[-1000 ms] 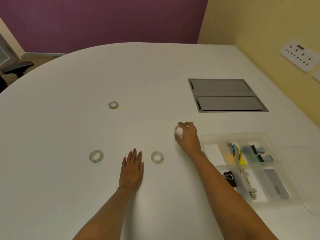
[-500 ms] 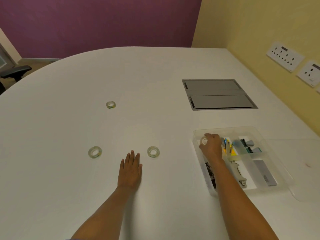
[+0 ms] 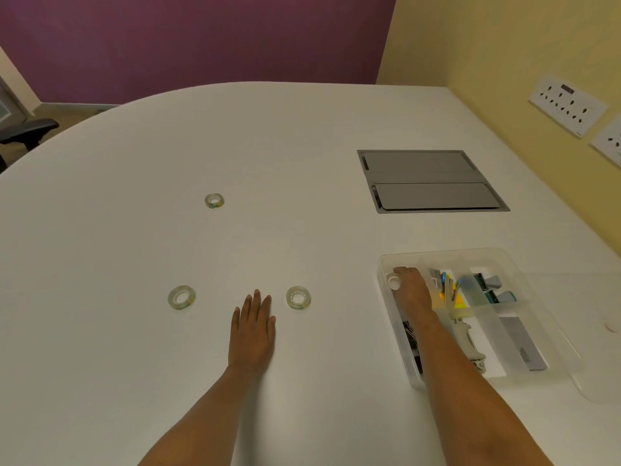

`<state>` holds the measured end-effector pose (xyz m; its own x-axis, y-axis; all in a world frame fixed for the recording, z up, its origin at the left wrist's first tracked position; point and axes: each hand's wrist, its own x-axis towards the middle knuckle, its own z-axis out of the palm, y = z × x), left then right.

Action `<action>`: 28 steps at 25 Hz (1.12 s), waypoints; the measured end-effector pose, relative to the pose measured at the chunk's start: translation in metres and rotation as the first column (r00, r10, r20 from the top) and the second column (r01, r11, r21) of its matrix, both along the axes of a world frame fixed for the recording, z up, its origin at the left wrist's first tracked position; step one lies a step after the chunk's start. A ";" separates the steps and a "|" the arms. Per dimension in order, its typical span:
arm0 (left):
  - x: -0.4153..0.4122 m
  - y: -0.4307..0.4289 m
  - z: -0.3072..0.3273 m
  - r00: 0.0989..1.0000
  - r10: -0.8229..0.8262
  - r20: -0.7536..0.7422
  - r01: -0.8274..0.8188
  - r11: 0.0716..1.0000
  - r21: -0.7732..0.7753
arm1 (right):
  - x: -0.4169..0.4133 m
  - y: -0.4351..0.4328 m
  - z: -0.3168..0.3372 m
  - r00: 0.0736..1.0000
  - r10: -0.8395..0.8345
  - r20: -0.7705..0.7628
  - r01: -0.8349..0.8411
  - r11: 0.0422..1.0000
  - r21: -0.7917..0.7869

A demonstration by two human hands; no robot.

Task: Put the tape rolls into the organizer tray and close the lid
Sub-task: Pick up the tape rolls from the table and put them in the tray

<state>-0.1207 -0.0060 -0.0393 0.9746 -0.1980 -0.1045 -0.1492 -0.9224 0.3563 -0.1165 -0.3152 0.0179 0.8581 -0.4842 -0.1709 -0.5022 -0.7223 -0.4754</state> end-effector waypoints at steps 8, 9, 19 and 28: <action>-0.002 0.000 -0.003 1.000 0.011 0.024 -0.010 0.999 -0.030 | 0.002 -0.002 0.003 0.979 -0.200 0.029 0.195 0.973 0.120; -0.001 0.000 -0.004 1.000 0.012 0.024 -0.011 0.999 -0.031 | 0.002 -0.001 0.004 0.978 -0.207 0.003 0.205 0.970 0.130; -0.001 0.000 -0.009 0.998 0.027 0.049 -0.027 1.000 0.002 | 0.009 0.095 0.023 0.890 -0.027 0.455 0.004 0.999 0.052; 0.000 0.001 -0.012 0.998 0.029 0.061 -0.029 1.000 -0.013 | 0.014 0.158 -0.027 0.881 0.474 -0.006 -0.474 0.881 0.001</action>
